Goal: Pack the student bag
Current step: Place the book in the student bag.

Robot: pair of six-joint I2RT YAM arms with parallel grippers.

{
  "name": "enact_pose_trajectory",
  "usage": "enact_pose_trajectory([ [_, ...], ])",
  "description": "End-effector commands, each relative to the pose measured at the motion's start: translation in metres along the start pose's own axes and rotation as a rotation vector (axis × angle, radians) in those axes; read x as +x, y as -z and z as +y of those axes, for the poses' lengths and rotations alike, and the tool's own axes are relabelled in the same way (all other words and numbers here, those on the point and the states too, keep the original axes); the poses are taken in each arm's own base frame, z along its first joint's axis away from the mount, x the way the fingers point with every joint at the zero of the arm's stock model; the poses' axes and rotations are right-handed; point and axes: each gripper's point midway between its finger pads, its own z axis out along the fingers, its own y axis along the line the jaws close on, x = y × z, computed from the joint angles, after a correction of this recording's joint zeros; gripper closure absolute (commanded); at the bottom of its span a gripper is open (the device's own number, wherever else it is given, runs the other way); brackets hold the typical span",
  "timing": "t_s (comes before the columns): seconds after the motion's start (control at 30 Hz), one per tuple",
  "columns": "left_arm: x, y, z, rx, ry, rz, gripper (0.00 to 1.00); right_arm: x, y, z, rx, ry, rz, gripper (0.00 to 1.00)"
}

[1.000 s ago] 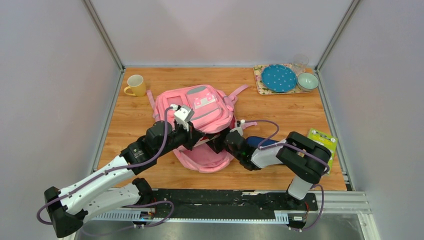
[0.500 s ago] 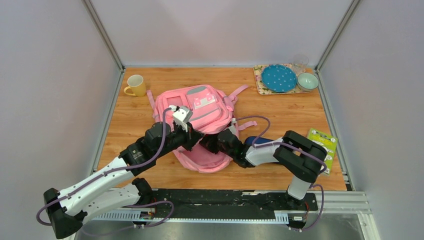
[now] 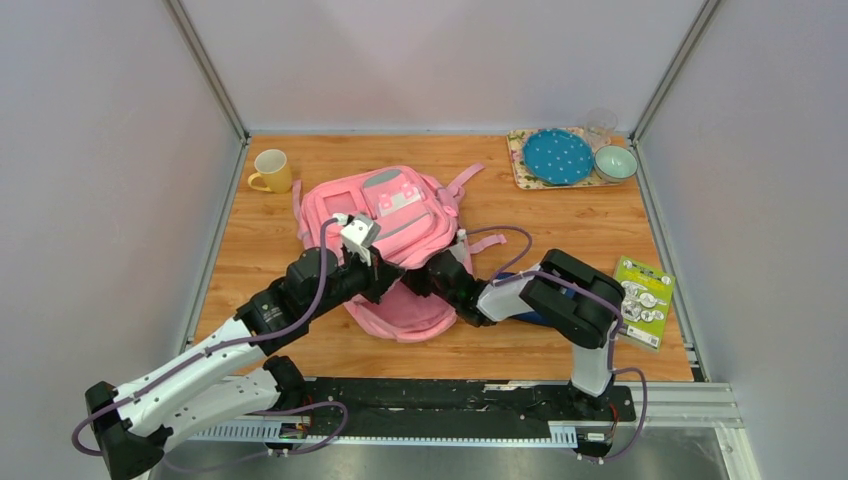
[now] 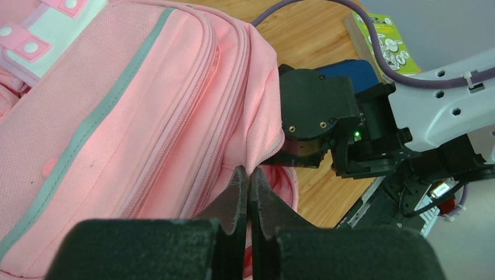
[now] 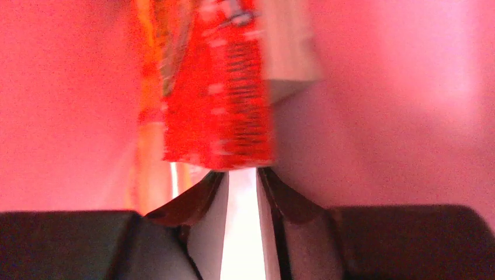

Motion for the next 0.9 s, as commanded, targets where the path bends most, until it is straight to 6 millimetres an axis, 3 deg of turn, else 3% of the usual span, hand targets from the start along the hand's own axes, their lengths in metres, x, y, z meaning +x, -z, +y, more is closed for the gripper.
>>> enact_pose_trajectory([
  [0.0, -0.026, 0.008, -0.022, 0.094, 0.025, -0.100, 1.00, -0.042, 0.012, -0.010, 0.013, 0.007, -0.139, 0.67],
  [0.13, -0.026, 0.012, -0.016, 0.064, 0.024, -0.108, 1.00, -0.048, 0.020, -0.003, -0.004, 0.069, -0.129, 0.60],
  [0.33, -0.016, 0.018, 0.006, -0.037, 0.007, -0.096, 1.00, -0.032, 0.064, 0.018, -0.078, 0.206, -0.007, 0.53],
  [0.37, -0.011, 0.018, 0.010, -0.057, 0.000, -0.082, 1.00, -0.025, 0.070, 0.006, -0.029, 0.239, 0.036, 0.53],
  [0.4, -0.007, 0.018, 0.014, -0.073, -0.002, -0.077, 1.00, -0.026, 0.082, 0.016, -0.038, 0.249, 0.041, 0.52],
  [0.47, -0.003, 0.018, 0.017, -0.080, 0.000, -0.071, 1.00, -0.015, 0.098, 0.004, 0.019, 0.297, 0.081, 0.51],
  [0.53, 0.005, 0.018, 0.018, -0.081, 0.004, -0.055, 1.00, -0.007, 0.125, 0.014, -0.019, 0.337, 0.084, 0.51],
  [0.6, 0.018, 0.017, 0.023, -0.094, 0.012, -0.020, 1.00, -0.007, 0.144, 0.004, 0.011, 0.383, 0.067, 0.49],
  [0.63, 0.021, 0.018, 0.024, -0.098, 0.016, -0.017, 1.00, -0.006, 0.163, 0.015, -0.031, 0.388, 0.061, 0.47],
  [0.67, 0.026, 0.019, 0.025, -0.101, 0.023, -0.010, 1.00, -0.009, 0.172, -0.004, 0.039, 0.412, 0.055, 0.45],
  [0.73, 0.035, 0.019, 0.030, -0.112, 0.030, 0.003, 1.00, -0.016, 0.194, -0.007, 0.041, 0.418, 0.039, 0.43],
  [0.77, 0.041, 0.020, 0.032, -0.124, 0.035, 0.019, 1.00, -0.025, 0.204, -0.037, 0.155, 0.434, 0.025, 0.40],
  [0.87, 0.060, 0.023, 0.043, -0.163, 0.042, 0.060, 1.00, -0.045, 0.232, -0.070, 0.260, 0.415, -0.033, 0.38],
])
